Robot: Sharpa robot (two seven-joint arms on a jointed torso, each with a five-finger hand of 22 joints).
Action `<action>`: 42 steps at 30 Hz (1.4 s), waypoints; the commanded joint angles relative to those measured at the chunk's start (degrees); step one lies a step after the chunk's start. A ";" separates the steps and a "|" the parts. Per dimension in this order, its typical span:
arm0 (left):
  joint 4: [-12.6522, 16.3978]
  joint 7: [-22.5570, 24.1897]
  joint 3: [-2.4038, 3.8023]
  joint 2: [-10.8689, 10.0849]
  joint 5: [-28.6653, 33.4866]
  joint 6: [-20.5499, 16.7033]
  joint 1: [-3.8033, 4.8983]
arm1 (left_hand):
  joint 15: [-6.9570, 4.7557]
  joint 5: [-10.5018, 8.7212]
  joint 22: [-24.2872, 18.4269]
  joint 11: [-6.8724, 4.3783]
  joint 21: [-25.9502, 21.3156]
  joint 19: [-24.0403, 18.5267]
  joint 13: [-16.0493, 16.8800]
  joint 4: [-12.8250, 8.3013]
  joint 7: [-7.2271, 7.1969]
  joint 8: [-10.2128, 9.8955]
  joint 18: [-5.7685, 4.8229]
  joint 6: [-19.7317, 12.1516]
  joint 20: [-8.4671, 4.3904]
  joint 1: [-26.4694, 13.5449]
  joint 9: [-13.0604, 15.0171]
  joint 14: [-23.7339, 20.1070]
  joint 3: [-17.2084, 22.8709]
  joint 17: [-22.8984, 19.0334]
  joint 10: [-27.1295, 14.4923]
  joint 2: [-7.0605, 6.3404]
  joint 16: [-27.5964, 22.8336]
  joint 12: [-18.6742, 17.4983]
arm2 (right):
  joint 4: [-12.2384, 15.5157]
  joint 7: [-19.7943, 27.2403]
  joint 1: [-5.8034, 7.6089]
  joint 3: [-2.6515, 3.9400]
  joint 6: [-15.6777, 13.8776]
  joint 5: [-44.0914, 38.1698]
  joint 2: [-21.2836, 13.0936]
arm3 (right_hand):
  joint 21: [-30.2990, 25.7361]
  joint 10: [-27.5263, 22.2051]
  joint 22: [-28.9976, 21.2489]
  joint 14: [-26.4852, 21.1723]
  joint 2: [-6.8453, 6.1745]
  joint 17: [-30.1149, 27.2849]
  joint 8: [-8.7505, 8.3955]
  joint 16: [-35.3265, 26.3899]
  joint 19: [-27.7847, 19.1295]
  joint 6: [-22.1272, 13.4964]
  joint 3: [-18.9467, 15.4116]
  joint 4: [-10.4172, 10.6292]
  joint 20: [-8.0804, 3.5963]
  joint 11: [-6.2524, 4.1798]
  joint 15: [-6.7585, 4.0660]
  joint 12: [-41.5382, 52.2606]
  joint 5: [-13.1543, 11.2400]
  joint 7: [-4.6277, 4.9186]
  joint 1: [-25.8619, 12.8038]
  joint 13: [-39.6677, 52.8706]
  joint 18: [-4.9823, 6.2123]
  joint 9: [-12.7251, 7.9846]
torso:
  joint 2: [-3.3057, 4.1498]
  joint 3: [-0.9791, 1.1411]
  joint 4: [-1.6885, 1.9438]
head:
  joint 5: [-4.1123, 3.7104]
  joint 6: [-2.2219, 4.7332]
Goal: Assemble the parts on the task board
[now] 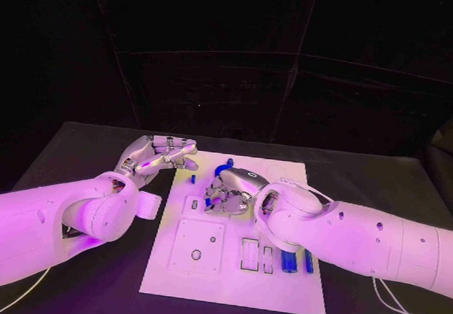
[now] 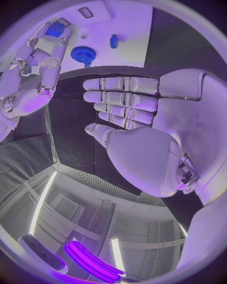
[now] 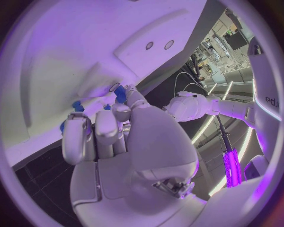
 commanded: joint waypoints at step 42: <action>-0.53 0.18 0.05 0.36 -0.24 0.92 0.09 | -0.29 -0.21 -0.10 0.03 -0.32 -0.05 -0.07 -0.31 -0.09 -0.21 0.71 0.48 -0.12 0.10 -0.01 -0.08 0.03 0.07 0.21 0.17 -0.40 -0.20 | -0.80 -2.32 0.02 -0.01 5.52 -5.55 -1.19 | 0.20 -0.71 -0.07 3.58 -0.89 25.03 -0.47 12.81 0.14 1.54 1.80 -0.30 0.17 0.18 -0.13 -2.09 -1.54 -0.79 -1.32 -1.35 -1.13 -0.03 | 0.03 -0.01 0.00 | -0.68 -0.25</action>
